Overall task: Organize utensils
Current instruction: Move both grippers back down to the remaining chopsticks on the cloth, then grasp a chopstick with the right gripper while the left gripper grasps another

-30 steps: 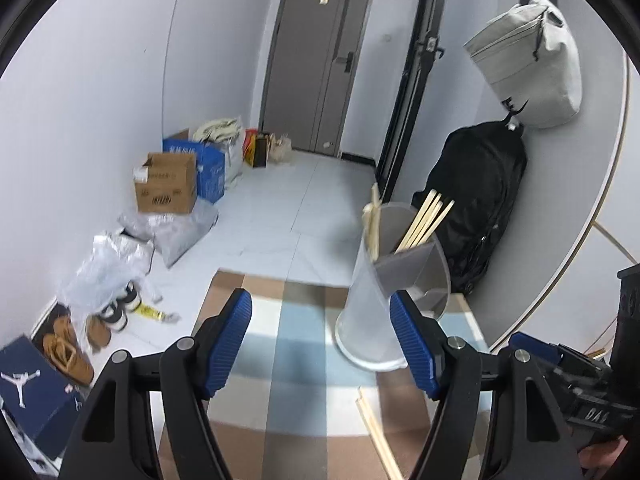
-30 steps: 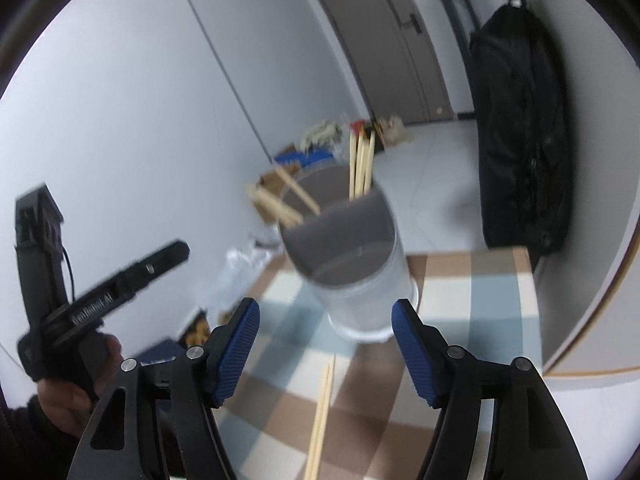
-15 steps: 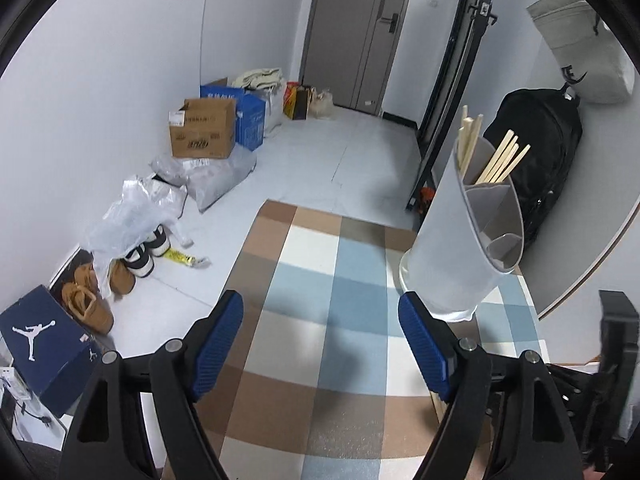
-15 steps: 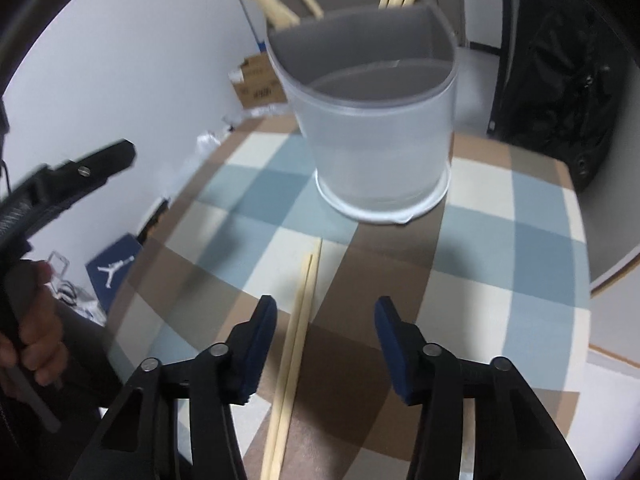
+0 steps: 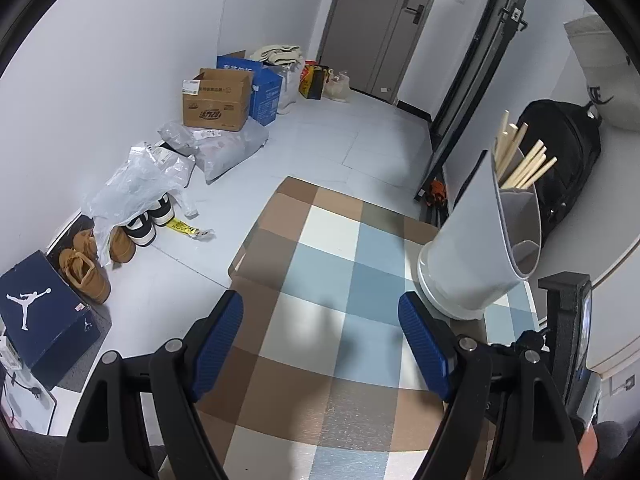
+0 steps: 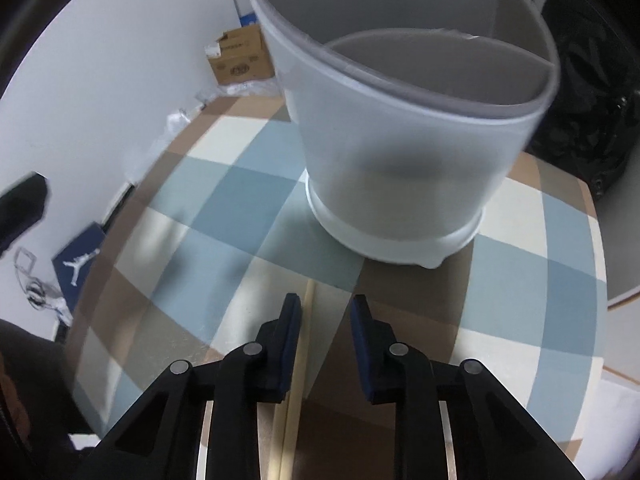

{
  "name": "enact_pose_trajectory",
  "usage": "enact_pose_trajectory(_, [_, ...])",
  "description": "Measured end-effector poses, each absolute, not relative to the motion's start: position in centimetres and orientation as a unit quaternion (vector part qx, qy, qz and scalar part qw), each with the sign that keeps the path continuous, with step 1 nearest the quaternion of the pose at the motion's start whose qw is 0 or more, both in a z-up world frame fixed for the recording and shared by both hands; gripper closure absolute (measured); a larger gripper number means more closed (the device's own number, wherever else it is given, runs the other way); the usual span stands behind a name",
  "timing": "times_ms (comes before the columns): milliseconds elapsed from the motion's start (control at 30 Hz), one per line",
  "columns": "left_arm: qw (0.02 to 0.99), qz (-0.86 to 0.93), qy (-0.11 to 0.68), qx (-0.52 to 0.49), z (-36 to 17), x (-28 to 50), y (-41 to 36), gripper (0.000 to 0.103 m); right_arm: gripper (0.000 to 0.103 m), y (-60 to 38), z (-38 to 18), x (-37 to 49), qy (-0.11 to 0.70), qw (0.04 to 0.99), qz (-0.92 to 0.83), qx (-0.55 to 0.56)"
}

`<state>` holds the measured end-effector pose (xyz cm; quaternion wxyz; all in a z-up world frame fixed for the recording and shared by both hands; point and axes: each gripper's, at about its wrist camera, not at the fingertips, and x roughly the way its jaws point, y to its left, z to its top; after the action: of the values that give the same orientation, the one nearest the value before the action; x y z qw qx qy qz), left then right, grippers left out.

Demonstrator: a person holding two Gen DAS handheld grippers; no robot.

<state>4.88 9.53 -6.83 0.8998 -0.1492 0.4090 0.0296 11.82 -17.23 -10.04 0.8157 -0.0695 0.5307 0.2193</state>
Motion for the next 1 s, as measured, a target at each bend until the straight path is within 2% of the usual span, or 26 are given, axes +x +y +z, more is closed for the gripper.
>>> enact_pose_trajectory(100, [0.900,0.030,0.409,-0.149,-6.9,5.0,9.7,0.027,0.081,-16.8,-10.1,11.8,0.530,0.819,0.204,-0.086])
enact_pose_trajectory(167, [0.898,0.027,0.413,-0.151,-7.0,5.1,9.7,0.027,0.088,-16.7,-10.3,11.9,0.536,0.816,0.195,-0.101])
enact_pose_trajectory(433, [0.896,0.021,0.417,-0.151,-7.1,5.1,9.7,0.027,0.088,-16.3,-9.9,11.4,0.534,0.814,0.193,-0.120])
enact_pose_trajectory(567, [0.894,0.019,0.425,-0.142,-7.3,5.1,9.5,0.027,0.099,-15.9,-10.0,11.3,0.533,0.813,0.200,-0.120])
enact_pose_trajectory(833, [0.871,-0.029,0.474,-0.122,-8.9,5.5,7.1,0.027,0.099,-20.0,-6.7,10.2,0.490,0.846,0.206,-0.043])
enact_pose_trajectory(1000, [0.856,-0.067,0.508,-0.067,-9.7,6.1,3.0,0.027,0.099,-24.9,-3.3,9.3,0.457,0.866,0.200,0.037])
